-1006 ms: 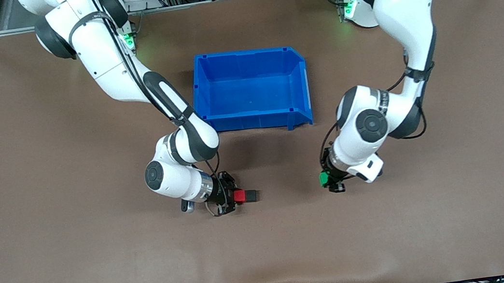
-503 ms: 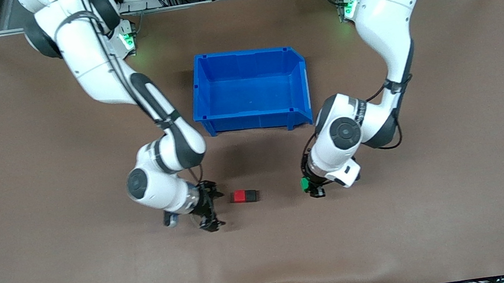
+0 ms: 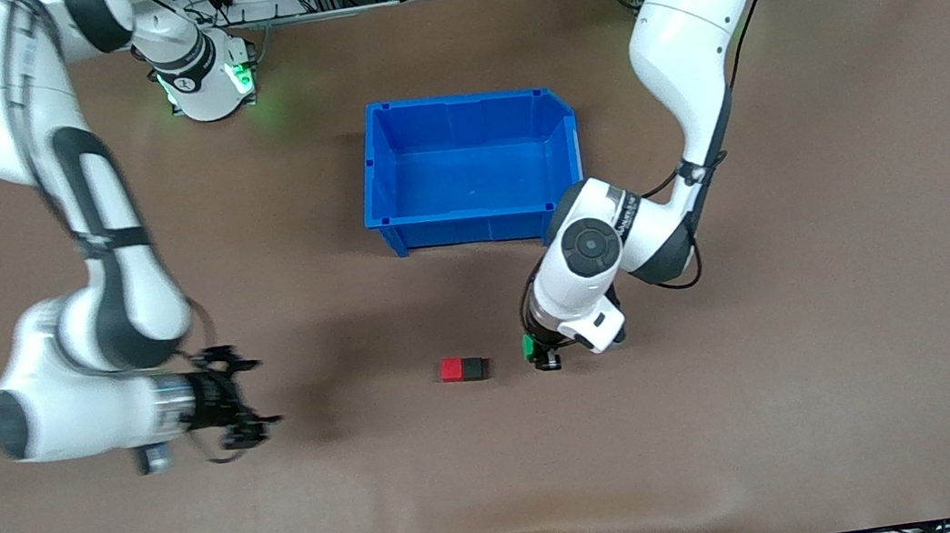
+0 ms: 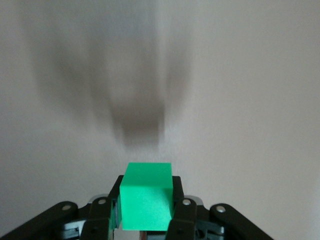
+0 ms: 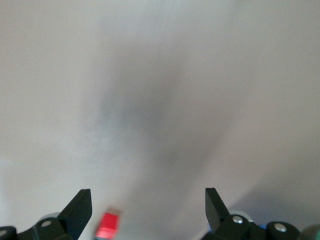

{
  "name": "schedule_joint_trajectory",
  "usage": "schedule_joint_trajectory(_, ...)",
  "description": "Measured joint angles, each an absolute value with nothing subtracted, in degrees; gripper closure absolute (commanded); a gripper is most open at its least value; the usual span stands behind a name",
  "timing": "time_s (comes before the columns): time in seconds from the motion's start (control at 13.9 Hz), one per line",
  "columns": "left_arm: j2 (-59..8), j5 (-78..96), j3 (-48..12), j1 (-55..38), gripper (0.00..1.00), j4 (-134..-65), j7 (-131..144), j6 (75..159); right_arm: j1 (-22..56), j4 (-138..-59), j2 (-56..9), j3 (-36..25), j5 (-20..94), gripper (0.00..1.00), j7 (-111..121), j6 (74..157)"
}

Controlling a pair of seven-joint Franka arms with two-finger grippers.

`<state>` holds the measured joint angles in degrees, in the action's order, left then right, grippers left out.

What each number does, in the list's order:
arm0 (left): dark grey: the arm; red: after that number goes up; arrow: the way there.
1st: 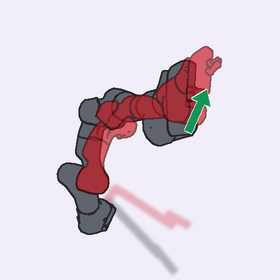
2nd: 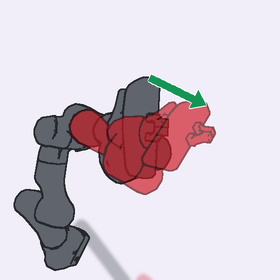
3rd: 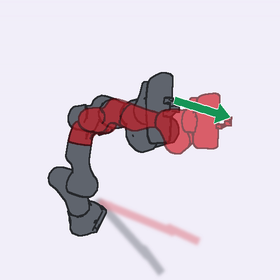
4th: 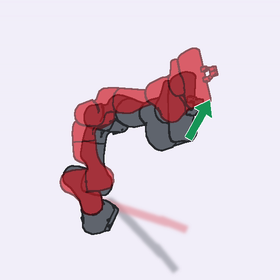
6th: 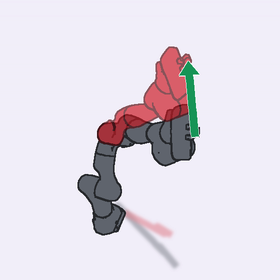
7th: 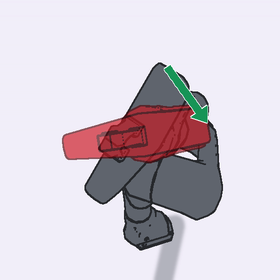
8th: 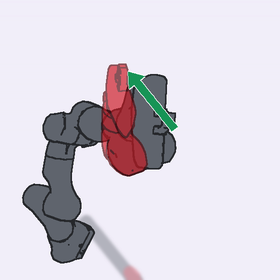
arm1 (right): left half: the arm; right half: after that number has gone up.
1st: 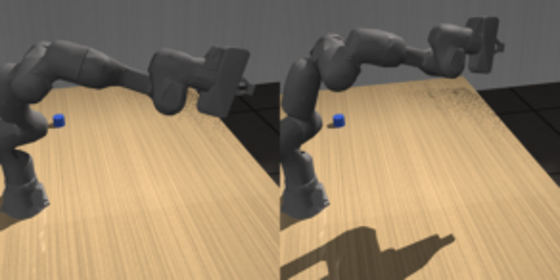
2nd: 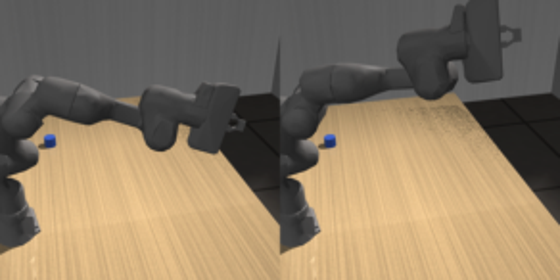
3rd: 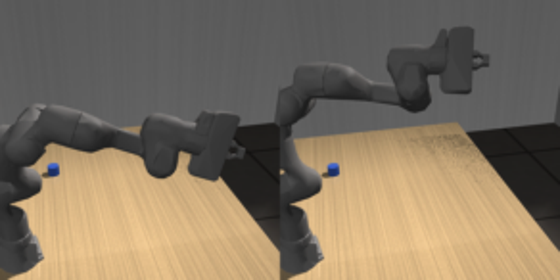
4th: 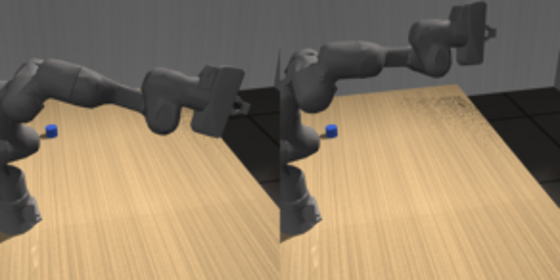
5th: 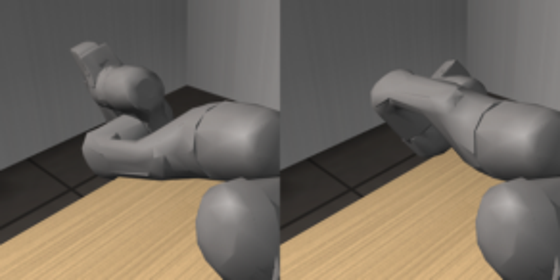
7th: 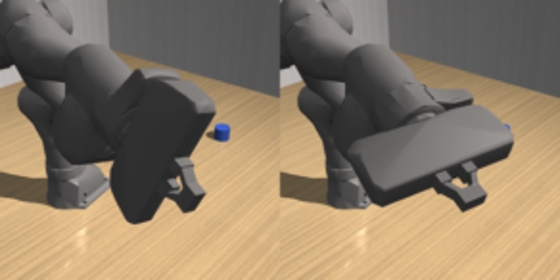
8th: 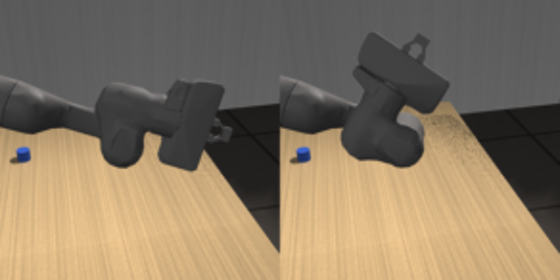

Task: Attach green and red cubes to black cube

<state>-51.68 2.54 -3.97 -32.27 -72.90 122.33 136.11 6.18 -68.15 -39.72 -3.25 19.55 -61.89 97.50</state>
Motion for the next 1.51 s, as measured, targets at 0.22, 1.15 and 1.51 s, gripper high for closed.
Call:
schedule_joint_trajectory(0.22,-54.0,2.5,-1.7,-35.6,1.00,-71.7,123.8,139.2,4.3,-67.1,-31.6,-3.2,11.4,0.00,-46.7,88.7)
schedule_joint_trajectory(1.15,-58.0,2.5,-0.2,-37.9,1.00,-70.6,124.2,146.3,-2.6,-92.6,4.6,-0.9,2.9,0.00,-3.4,81.4)
schedule_joint_trajectory(1.51,-58.4,2.5,1.0,-39.3,1.00,-70.6,124.2,147.8,-1.7,-90.1,5.4,0.0,2.5,0.00,-3.1,78.6)
